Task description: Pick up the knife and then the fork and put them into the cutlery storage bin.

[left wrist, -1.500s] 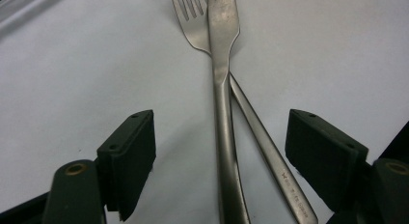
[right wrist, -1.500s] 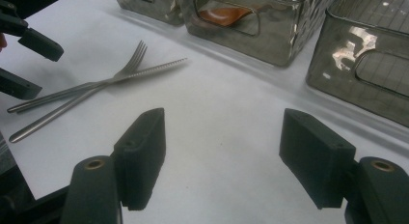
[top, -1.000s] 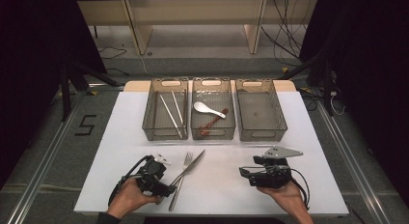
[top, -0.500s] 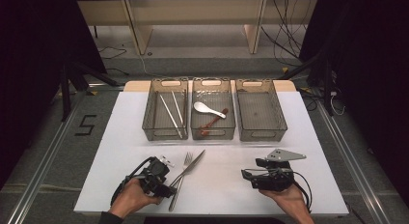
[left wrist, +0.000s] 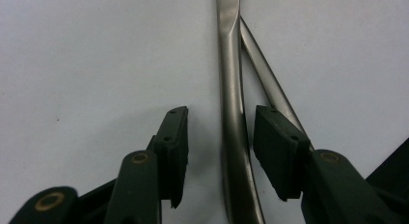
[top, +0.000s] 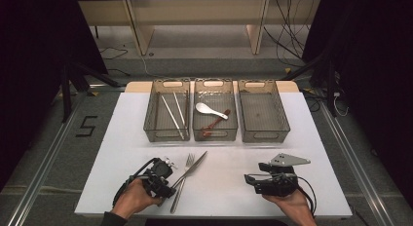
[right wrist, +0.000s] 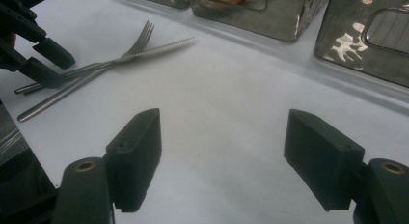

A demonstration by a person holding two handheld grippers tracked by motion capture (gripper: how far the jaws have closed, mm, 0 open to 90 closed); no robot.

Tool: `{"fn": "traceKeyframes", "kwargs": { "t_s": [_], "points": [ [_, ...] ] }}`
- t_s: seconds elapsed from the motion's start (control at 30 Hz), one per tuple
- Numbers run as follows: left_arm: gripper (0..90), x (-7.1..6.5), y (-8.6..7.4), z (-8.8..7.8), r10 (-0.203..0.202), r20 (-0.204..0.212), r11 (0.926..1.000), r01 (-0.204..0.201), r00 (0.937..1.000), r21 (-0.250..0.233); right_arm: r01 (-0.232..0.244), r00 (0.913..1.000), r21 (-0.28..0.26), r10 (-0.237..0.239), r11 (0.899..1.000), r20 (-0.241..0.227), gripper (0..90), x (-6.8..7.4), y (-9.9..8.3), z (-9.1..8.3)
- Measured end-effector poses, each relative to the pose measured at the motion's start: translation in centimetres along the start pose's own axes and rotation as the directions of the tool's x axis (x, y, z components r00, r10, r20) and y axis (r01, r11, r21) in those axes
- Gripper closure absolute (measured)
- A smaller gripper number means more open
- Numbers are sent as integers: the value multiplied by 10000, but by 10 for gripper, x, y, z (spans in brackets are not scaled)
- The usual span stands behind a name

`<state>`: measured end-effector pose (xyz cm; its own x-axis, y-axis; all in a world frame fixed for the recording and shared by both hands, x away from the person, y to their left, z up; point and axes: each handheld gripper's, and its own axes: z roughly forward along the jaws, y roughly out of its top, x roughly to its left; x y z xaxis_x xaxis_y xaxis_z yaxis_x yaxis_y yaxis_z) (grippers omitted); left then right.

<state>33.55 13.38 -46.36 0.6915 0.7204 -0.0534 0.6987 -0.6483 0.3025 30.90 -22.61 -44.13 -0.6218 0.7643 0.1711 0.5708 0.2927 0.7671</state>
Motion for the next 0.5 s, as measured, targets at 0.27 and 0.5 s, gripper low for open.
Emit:
{"fn": "traceKeyframes", "kwargs": {
  "t_s": [0.27,0.5],
  "points": [
    [537,-5,1,1,211,-226,9997,-209,9995,99,-3,10000,-43,3,10000,23,302,-1,0,-2],
    [610,-8,4,2,433,-332,9990,-430,9985,77,34,10000,-61,-34,10000,60,303,0,1,-2]
  ]
}}
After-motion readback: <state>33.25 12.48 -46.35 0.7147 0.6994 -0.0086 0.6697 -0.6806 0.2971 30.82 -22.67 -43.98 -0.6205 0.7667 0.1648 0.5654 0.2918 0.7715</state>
